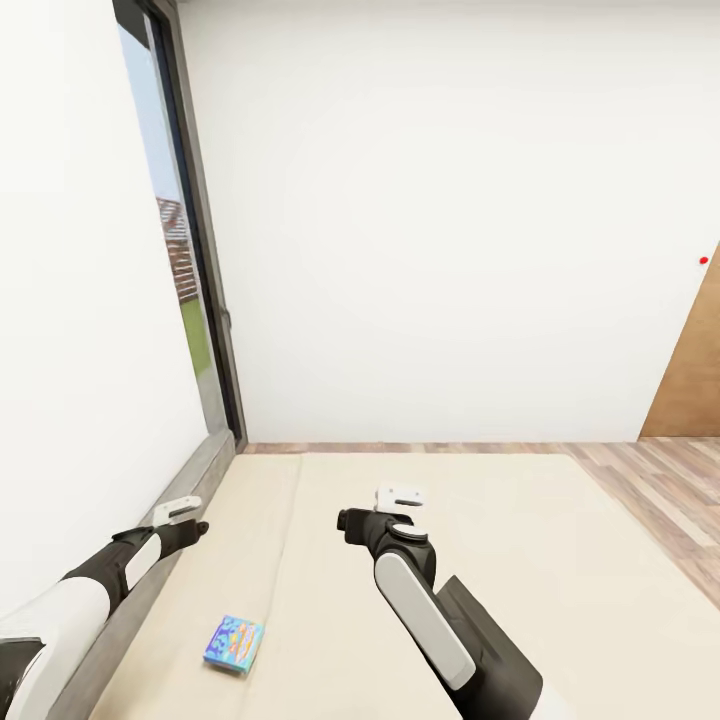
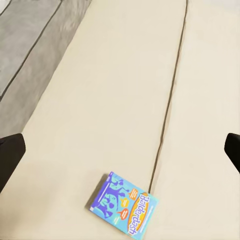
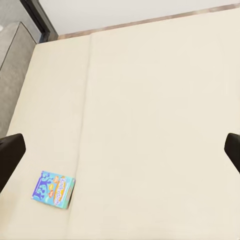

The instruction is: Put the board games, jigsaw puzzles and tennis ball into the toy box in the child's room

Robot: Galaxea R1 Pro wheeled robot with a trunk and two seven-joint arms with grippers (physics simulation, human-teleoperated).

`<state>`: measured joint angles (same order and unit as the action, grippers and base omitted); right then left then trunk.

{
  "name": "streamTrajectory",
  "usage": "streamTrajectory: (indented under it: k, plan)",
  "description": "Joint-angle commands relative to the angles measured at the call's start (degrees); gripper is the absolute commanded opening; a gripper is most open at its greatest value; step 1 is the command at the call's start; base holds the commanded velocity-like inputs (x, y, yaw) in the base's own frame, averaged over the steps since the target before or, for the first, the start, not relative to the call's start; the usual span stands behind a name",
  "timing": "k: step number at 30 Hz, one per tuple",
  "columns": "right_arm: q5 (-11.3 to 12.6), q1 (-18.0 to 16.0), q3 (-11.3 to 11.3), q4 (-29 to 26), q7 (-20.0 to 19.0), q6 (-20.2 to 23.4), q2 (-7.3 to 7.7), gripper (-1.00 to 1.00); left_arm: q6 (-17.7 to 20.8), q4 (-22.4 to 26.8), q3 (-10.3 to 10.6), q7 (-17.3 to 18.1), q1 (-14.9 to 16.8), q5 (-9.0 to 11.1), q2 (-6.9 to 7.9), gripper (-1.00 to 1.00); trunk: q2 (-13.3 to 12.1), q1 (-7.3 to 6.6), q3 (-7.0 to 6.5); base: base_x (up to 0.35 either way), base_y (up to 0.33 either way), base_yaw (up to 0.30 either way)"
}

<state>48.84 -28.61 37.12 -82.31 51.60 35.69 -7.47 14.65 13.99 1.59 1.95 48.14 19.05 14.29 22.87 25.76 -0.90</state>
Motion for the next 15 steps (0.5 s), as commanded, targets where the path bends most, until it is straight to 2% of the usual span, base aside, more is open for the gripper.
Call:
streamTrajectory:
  k: [1,8,15]
  plan:
    - [0.38,-0.05,0.02,-0.04,0.46,0.19,0.0,1.0,0.29,0.06,0.16,0.07,0.0,0.37,0.04,1.0,0.05,0.03,0.03,0.003,0.062,-0.003]
    - [0.38,-0.05,-0.05,-0.04,0.39,0.18,0.0,1.0,0.29,0.06,0.16,0.07,0.01,0.37,0.04,1.0,0.05,0.03,0.03,0.001,0.16,-0.001]
    - [0.37,-0.05,-0.11,-0.04,0.36,0.17,0.0,1.0,0.29,0.07,0.16,0.07,-0.06,0.34,0.04,1.0,0.05,0.03,0.03,0.0,0.073,-0.008]
